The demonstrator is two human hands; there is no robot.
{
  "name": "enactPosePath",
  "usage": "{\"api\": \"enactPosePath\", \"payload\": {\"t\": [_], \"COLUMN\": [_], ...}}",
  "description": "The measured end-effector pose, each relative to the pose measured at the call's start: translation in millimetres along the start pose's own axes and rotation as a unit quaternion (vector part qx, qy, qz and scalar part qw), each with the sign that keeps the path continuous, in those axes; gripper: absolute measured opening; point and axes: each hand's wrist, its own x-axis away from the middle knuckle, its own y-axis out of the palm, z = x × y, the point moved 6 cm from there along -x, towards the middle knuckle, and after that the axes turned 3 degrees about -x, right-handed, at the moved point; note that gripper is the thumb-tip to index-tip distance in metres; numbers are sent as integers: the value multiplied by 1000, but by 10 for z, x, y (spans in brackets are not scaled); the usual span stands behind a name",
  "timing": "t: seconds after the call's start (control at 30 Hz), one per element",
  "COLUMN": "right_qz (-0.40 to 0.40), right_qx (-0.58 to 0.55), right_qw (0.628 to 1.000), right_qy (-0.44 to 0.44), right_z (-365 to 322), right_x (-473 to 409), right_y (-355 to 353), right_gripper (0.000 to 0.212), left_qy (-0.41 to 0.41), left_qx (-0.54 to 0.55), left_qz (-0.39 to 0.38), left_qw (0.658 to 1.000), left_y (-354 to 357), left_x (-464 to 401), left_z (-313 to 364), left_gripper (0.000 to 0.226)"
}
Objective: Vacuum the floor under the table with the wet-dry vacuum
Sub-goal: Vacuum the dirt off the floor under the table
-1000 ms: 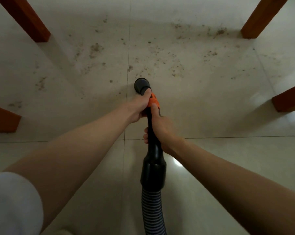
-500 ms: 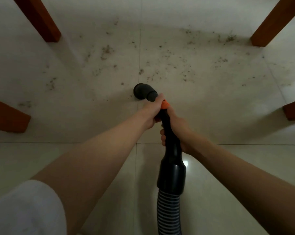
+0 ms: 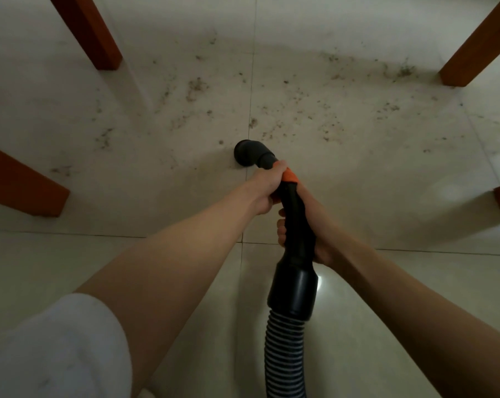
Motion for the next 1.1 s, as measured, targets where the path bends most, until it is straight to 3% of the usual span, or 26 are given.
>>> {"api": "enactPosePath", "payload": {"t": [0.1, 0.2, 0.33, 0.5, 0.87, 1.1], "right_qz": [14, 42, 30, 23, 37, 30], "right_qx": [61, 84, 73, 57, 53, 38], "right_qw": [998, 995, 997, 998, 998, 999], "right_qy": [-25, -38, 6, 22, -6, 11], "right_z": [42, -9, -68, -103, -206, -216], "right_x": [55, 90, 157, 207, -15, -106], "right_y": [-18, -53, -104, -96, 117, 203], "right_gripper": [43, 39, 43, 42, 47, 47], "left_qy": [-2, -1, 8, 17, 35, 38], "left_qx": [-9, -6, 21, 30, 6, -4], "left_qz": [22, 14, -3, 25, 15, 19], "left_qw": [1000, 1000, 1000, 999, 999, 999], "left_y": [-7, 2, 39, 44, -25, -135], "left_x": [-2, -35, -7, 10, 40, -13], "left_z": [11, 14, -6, -54, 127, 234], "left_gripper": [49, 50, 31, 27, 49, 51]}}
